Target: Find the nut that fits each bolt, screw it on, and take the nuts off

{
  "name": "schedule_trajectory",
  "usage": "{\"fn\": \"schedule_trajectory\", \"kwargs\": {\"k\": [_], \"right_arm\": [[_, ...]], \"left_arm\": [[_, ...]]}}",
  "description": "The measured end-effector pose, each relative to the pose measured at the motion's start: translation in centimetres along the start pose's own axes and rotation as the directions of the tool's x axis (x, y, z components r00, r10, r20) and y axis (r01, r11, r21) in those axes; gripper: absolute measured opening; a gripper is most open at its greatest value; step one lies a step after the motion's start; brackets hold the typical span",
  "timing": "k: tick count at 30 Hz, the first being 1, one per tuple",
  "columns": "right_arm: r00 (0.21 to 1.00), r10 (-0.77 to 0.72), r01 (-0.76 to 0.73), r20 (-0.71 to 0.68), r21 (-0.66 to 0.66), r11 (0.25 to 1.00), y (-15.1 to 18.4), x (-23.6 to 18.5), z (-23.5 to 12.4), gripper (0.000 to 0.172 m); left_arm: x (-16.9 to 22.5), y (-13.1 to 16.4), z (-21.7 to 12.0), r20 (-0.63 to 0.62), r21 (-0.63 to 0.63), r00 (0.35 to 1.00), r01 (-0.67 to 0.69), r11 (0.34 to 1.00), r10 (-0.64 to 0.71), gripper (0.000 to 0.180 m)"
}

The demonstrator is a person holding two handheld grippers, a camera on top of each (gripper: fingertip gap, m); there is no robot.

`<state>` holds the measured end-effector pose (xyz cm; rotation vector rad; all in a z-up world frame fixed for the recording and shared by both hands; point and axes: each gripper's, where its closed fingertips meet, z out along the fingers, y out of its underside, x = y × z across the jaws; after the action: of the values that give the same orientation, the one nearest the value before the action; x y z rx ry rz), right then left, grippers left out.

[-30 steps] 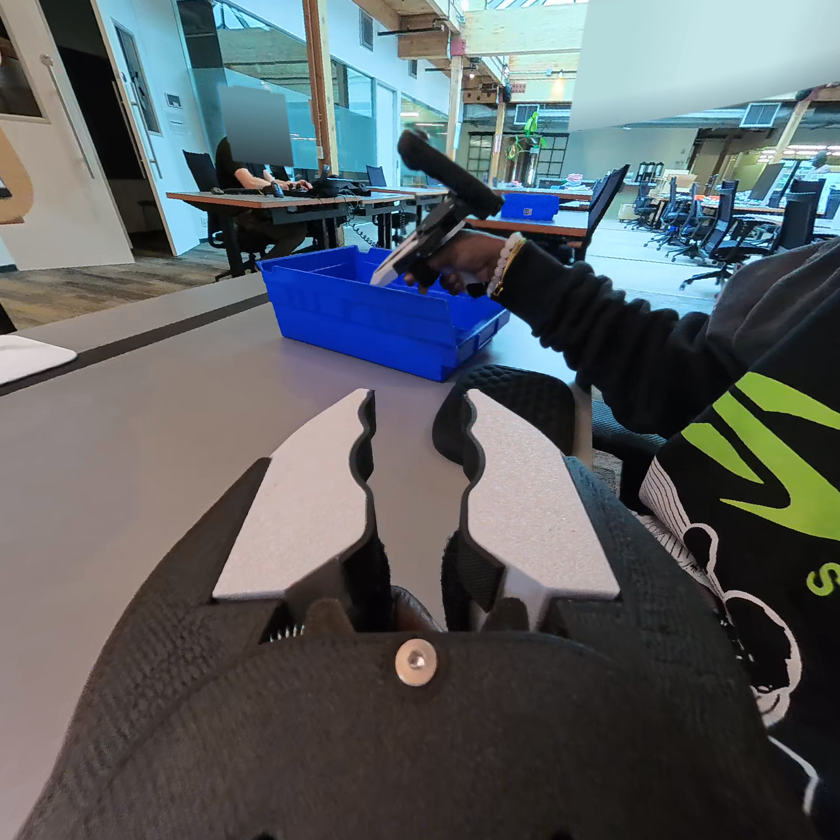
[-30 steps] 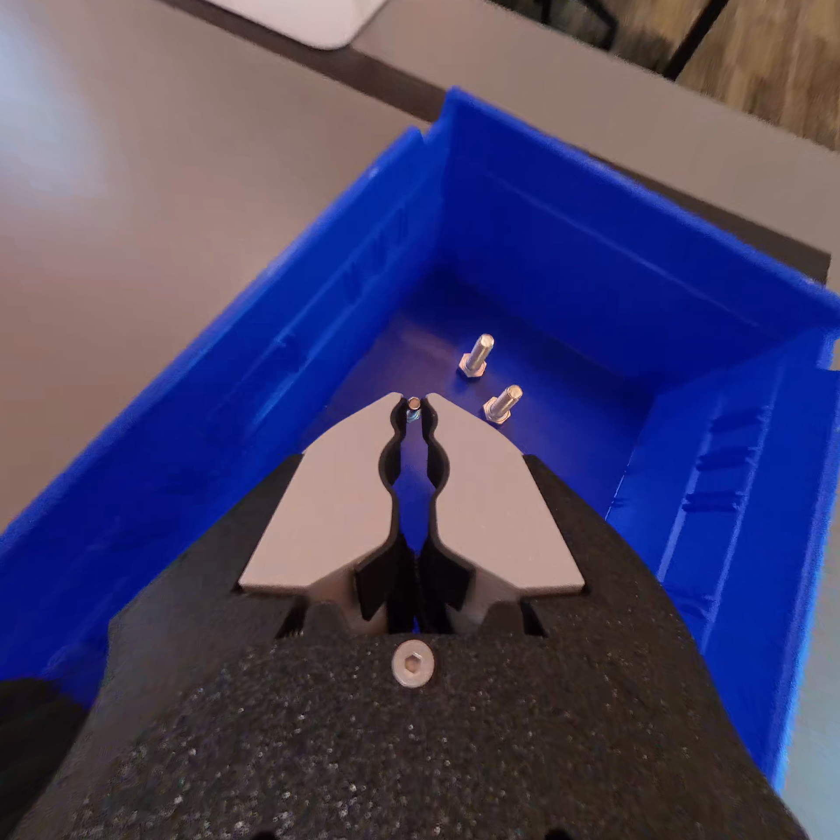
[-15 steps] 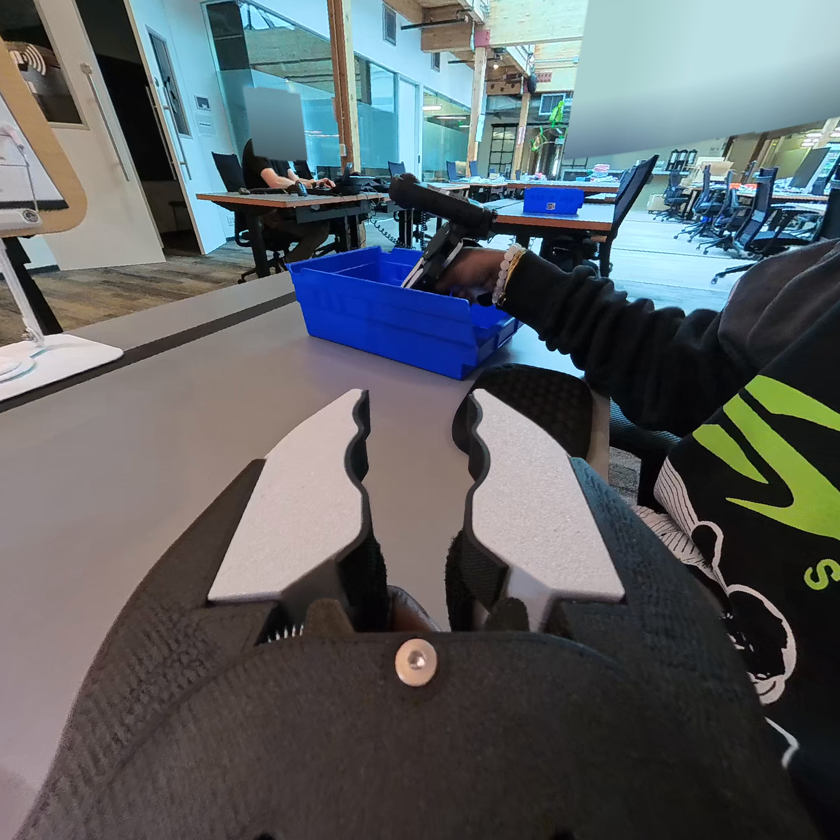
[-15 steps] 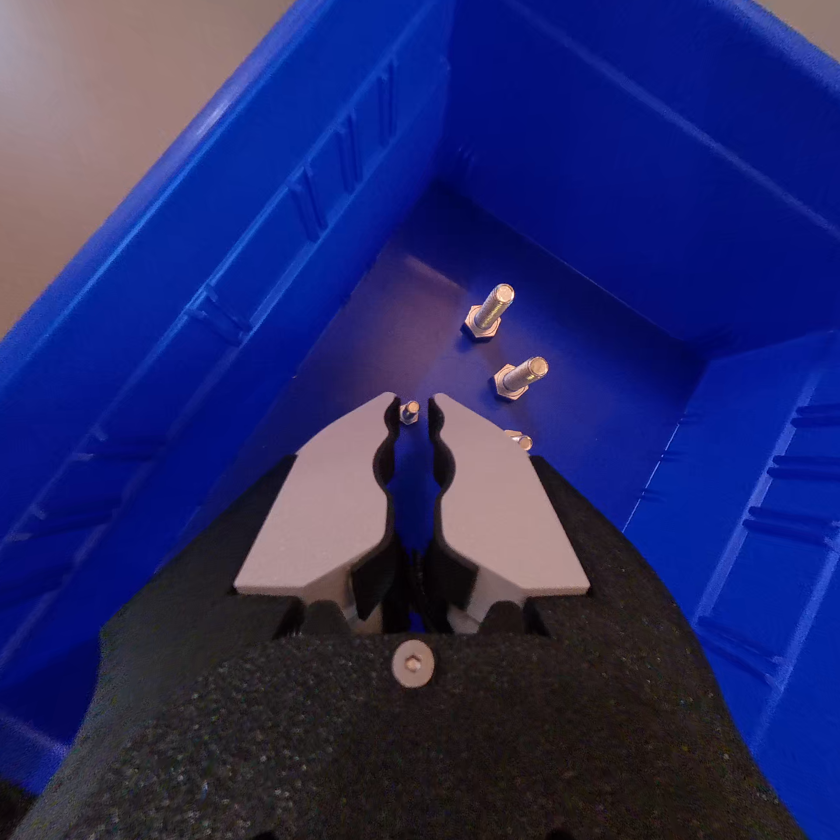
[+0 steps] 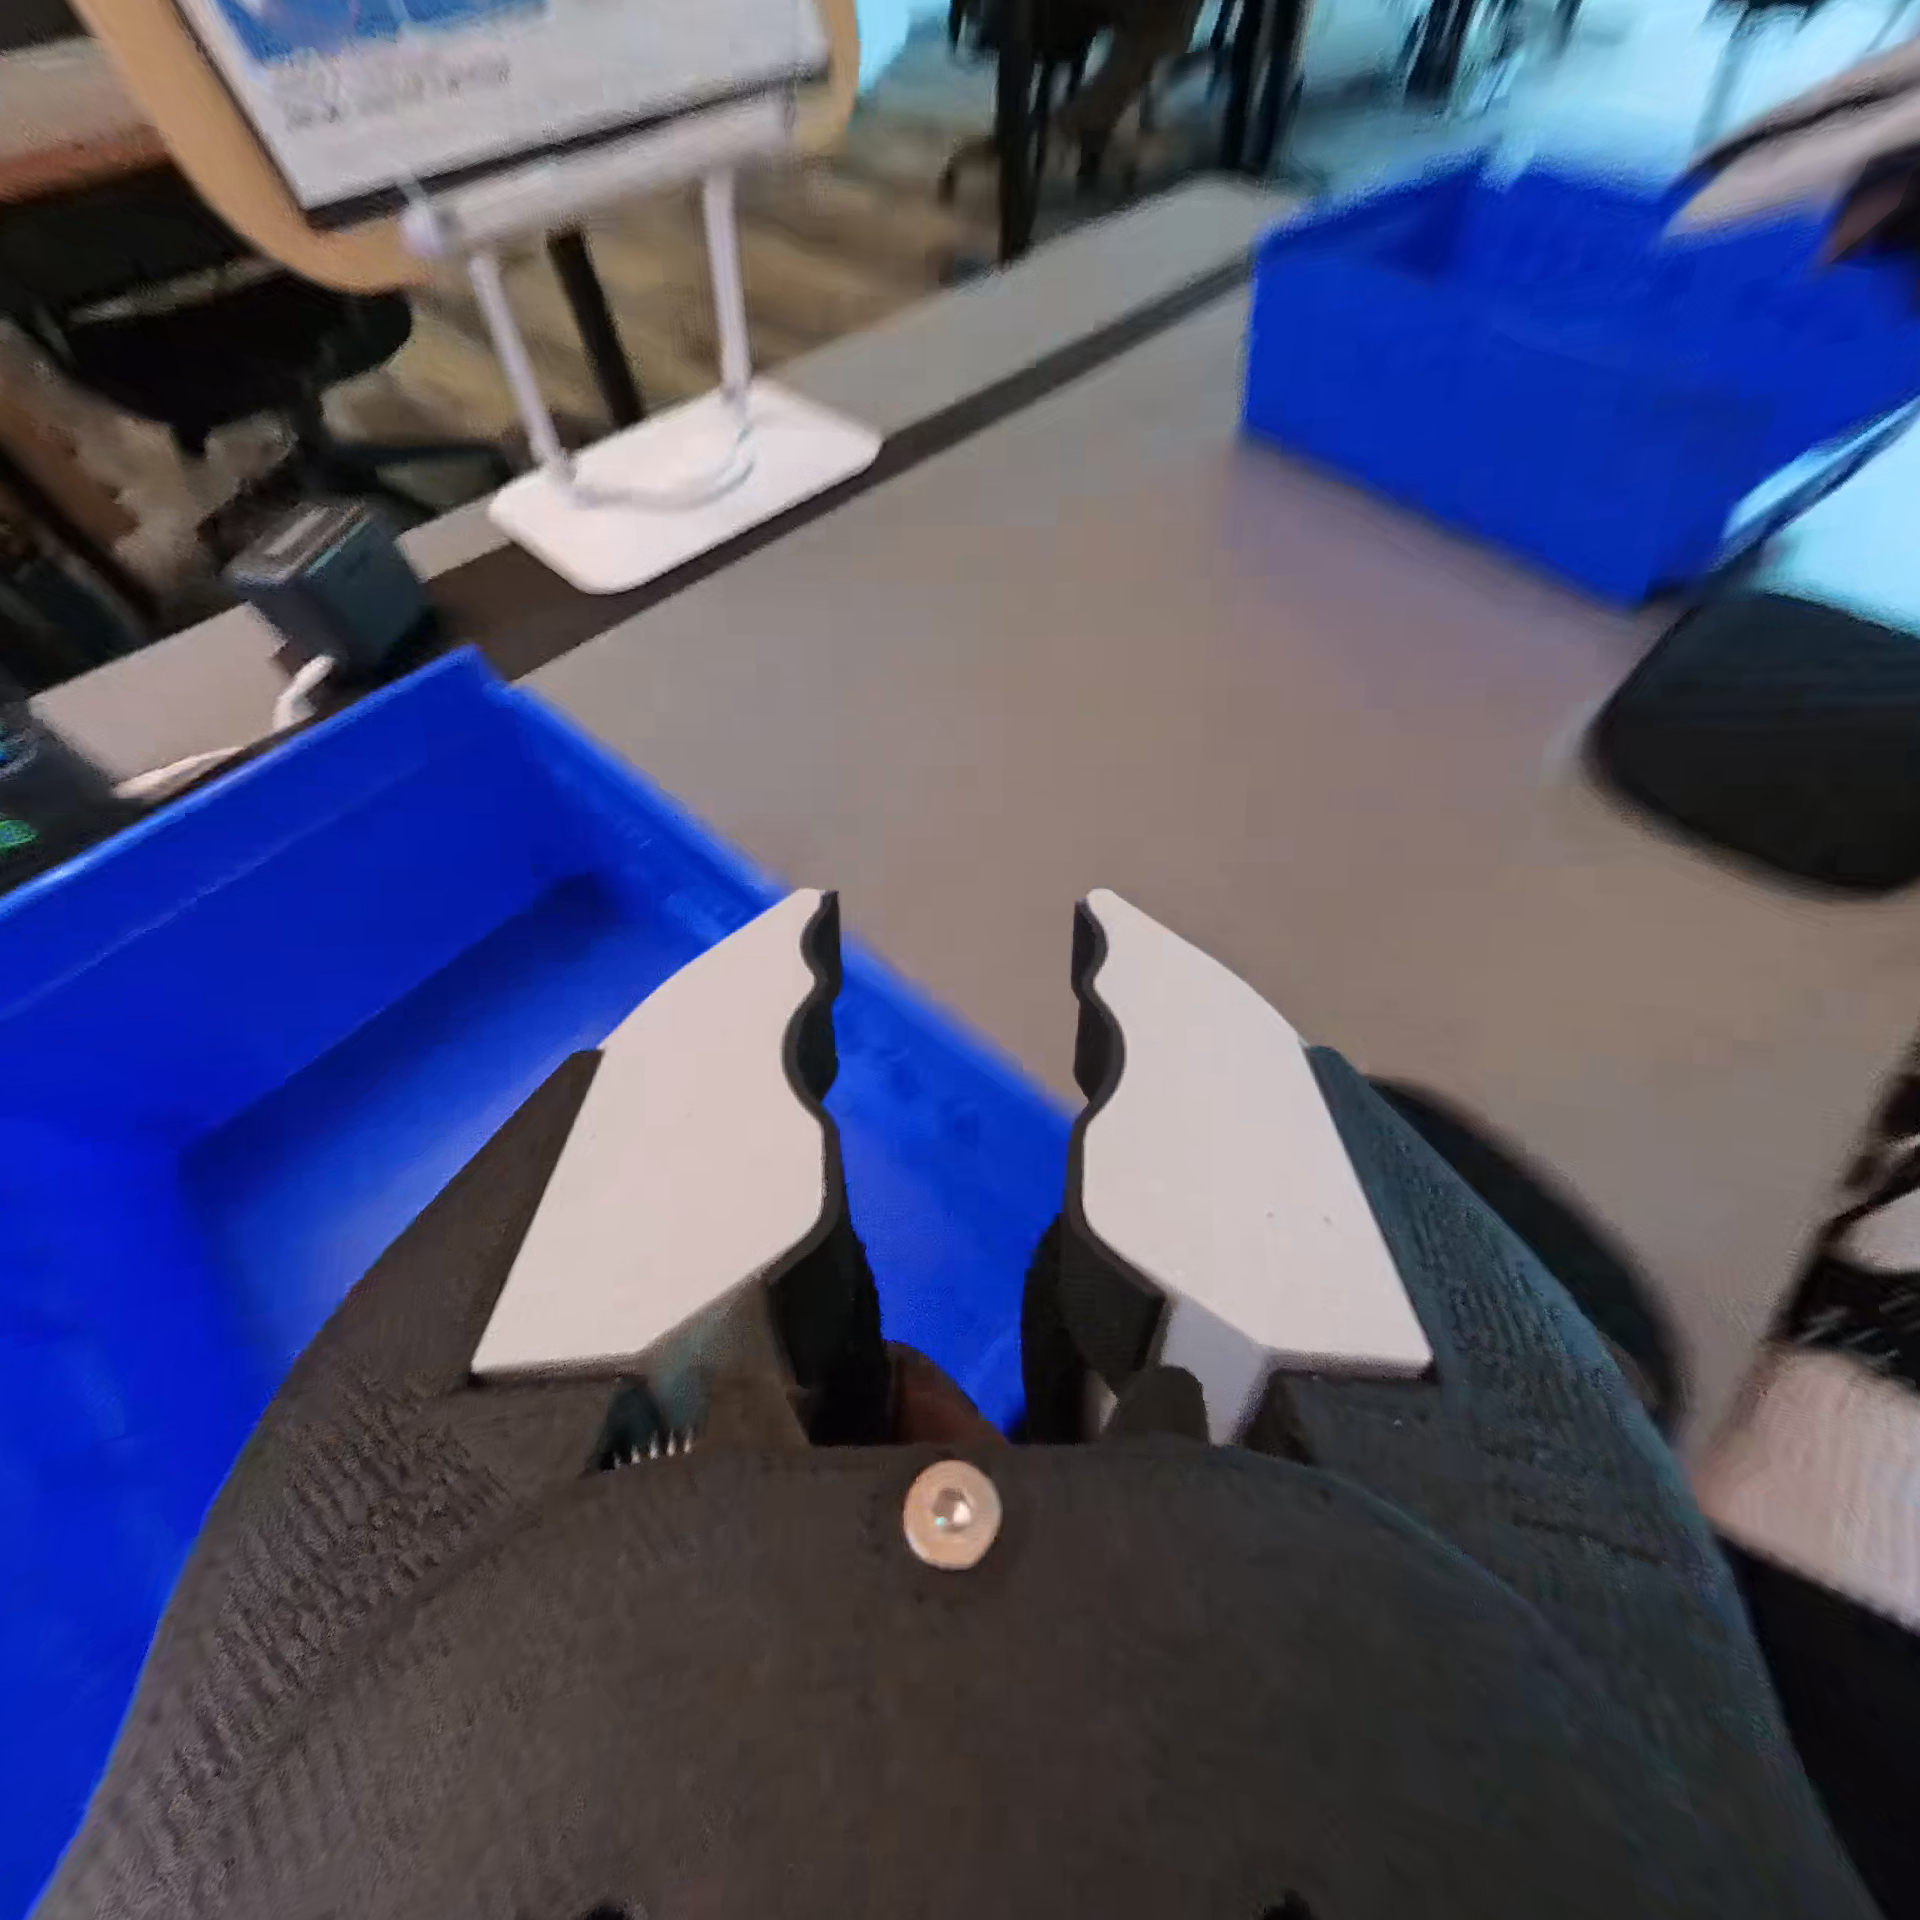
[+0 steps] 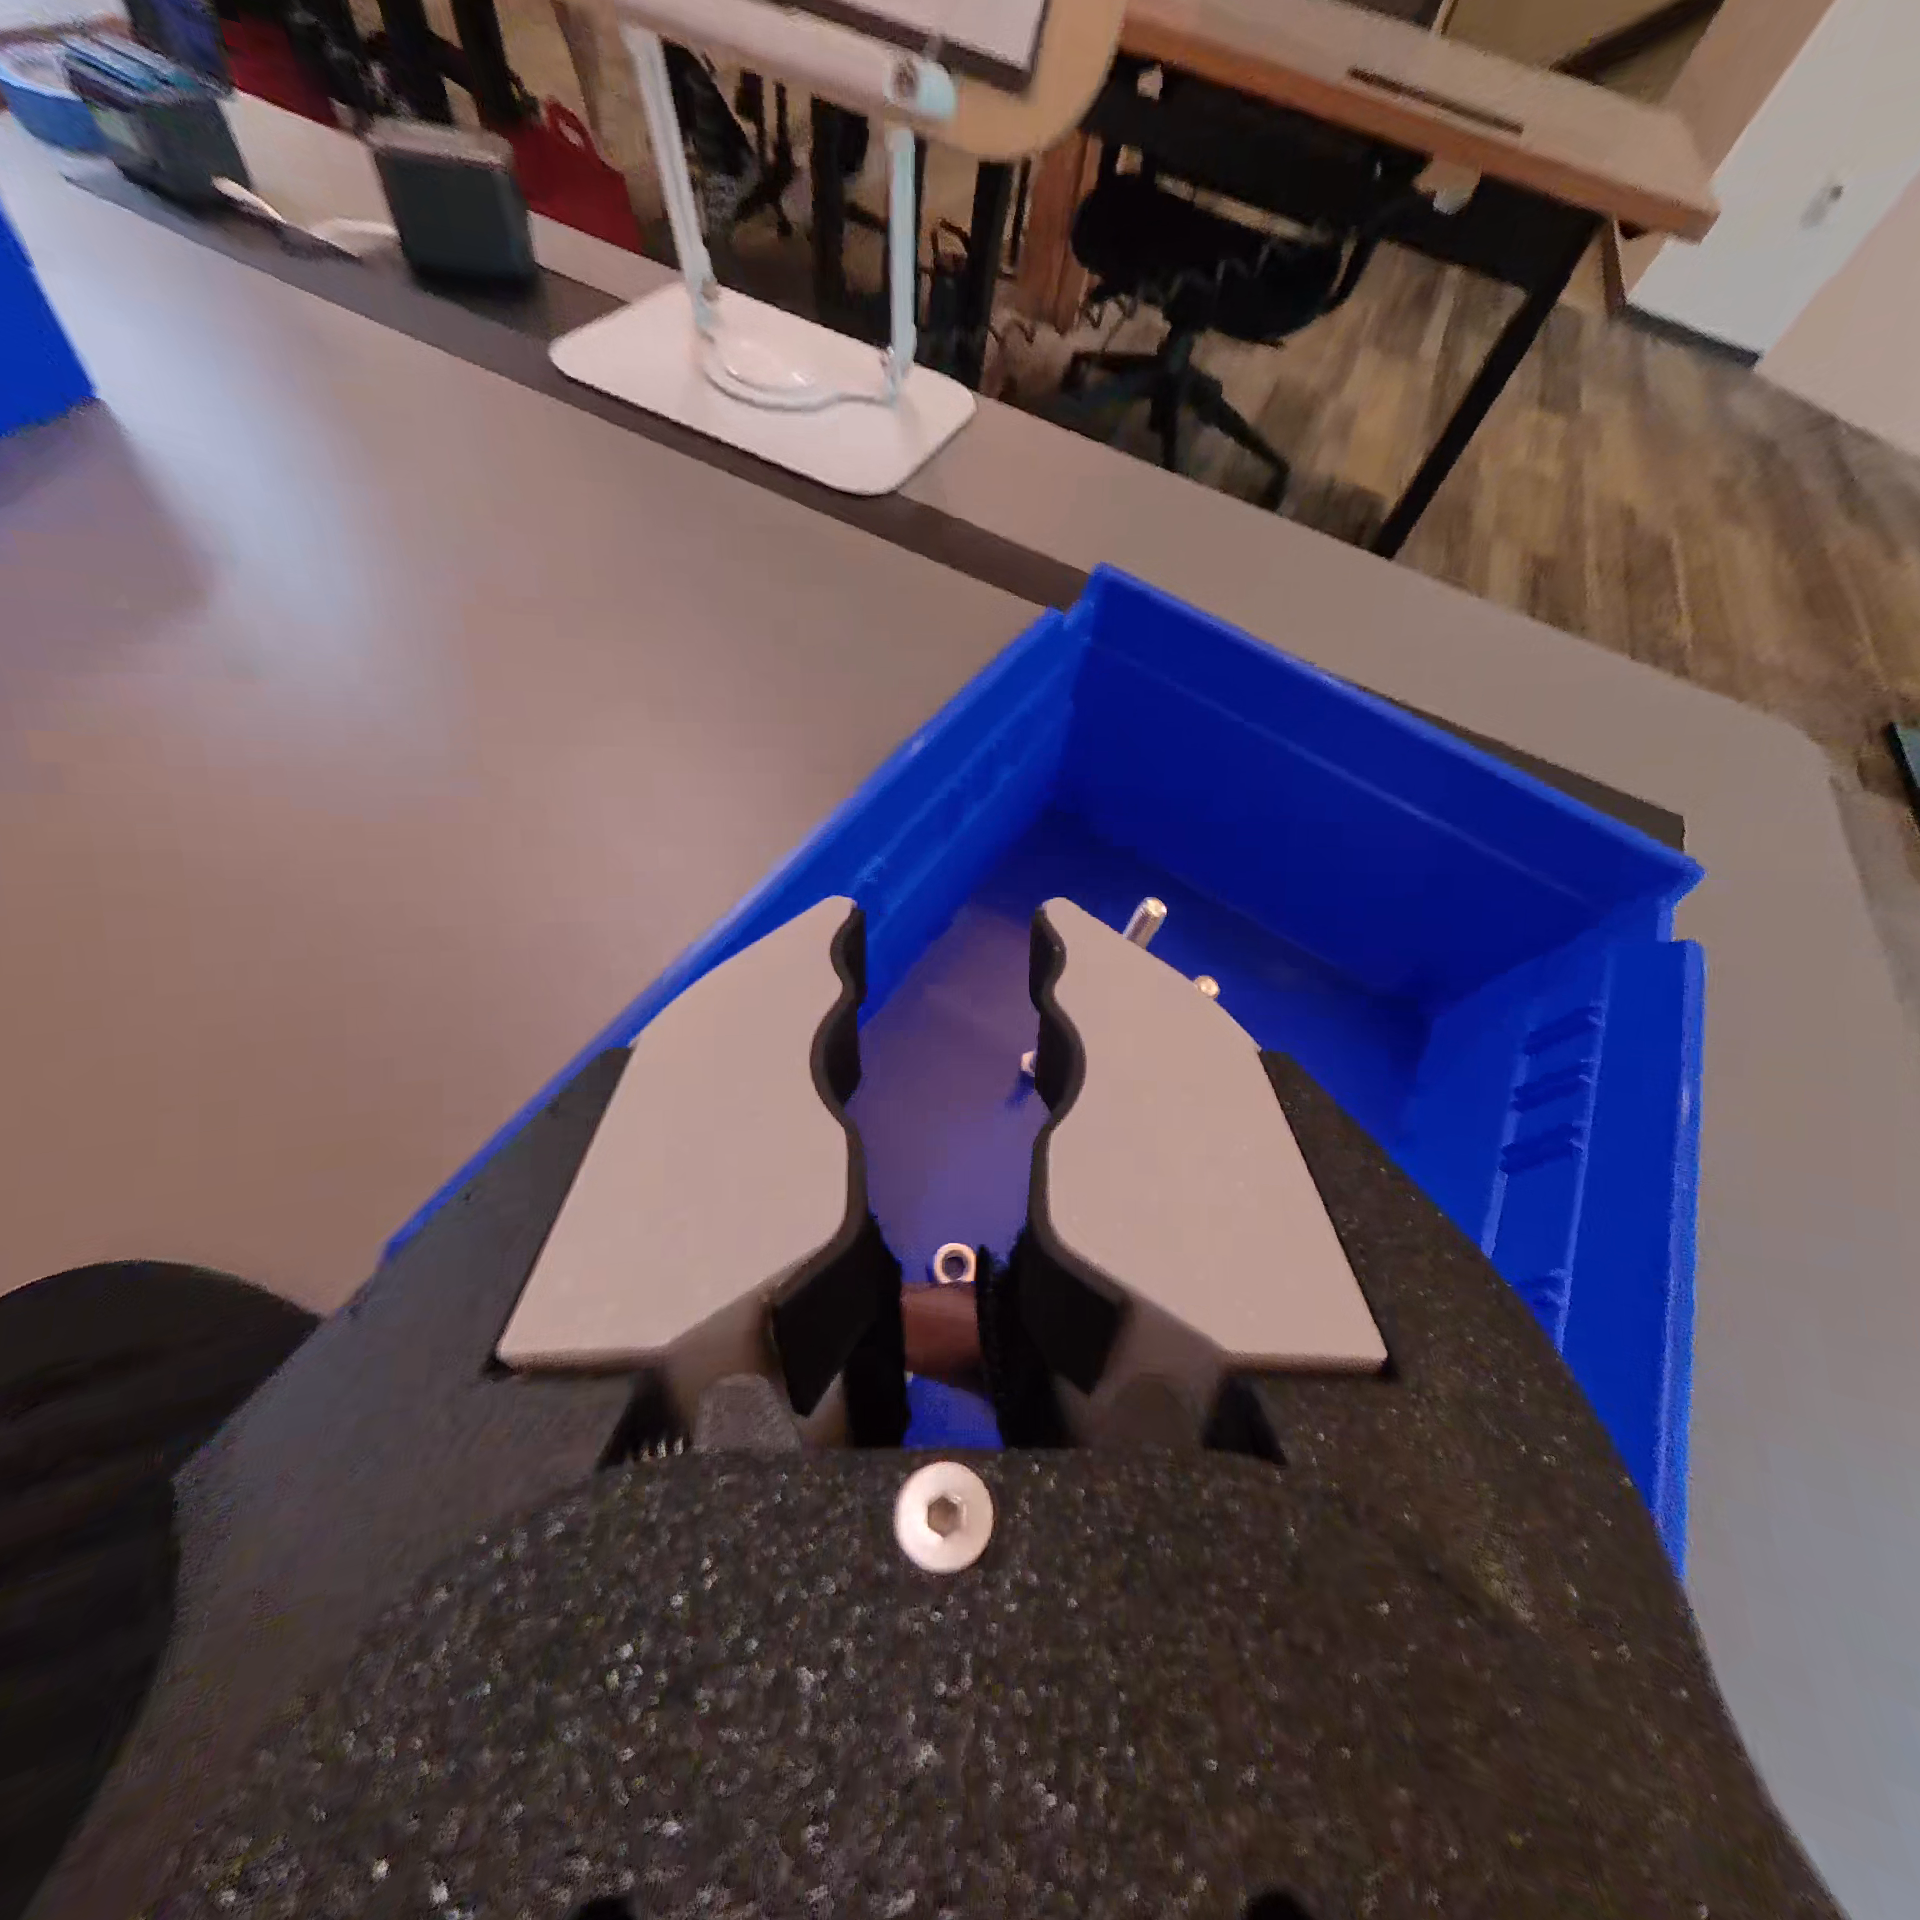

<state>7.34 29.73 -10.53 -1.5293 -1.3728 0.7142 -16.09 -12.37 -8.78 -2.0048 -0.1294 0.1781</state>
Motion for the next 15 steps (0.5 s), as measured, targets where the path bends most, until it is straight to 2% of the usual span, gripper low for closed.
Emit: {"fn": "schedule_trajectory", "kwargs": {"k": [2, 5, 8, 11, 13, 15], "right_arm": [[1.000, -0.010, 0.009, 0.015, 0.049, 0.999, -0.9, -1.0, -1.2, 0.030], [0.999, -0.025, 0.021, 0.040, 0.102, 0.995, -2.1, -2.3, -2.7, 0.030], [0.997, -0.044, 0.035, 0.055, 0.144, 0.989, -3.1, -3.3, -3.8, 0.030], [0.995, -0.067, 0.052, 0.075, 0.183, 0.982, -4.0, -4.3, -4.5, 0.030], [0.993, -0.088, 0.070, 0.082, 0.198, 0.978, -4.4, -4.8, -4.9, 0.030], [0.992, -0.102, 0.084, 0.079, 0.204, 0.975, -4.7, -5.0, -5.2, 0.029]], "left_arm": [[-3.1, 1.9, 0.4, 0.026, -0.137, 0.994, -0.099, 0.986, 0.104, 0.041], [-7.1, 4.4, 1.7, -0.005, -0.318, 0.974, -0.215, 0.923, 0.225, 0.040], [-8.8, 6.6, 3.7, -0.162, -0.423, 0.937, -0.350, 0.836, 0.310, 0.039], [-10.2, 8.9, 5.6, -0.321, -0.498, 0.865, -0.501, 0.708, 0.386, 0.036], [-11.0, 10.1, 6.7, -0.394, -0.538, 0.831, -0.555, 0.634, 0.393, 0.034], [-11.2, 10.6, 7.7, -0.459, -0.533, 0.802, -0.593, 0.603, 0.383, 0.029]]}}
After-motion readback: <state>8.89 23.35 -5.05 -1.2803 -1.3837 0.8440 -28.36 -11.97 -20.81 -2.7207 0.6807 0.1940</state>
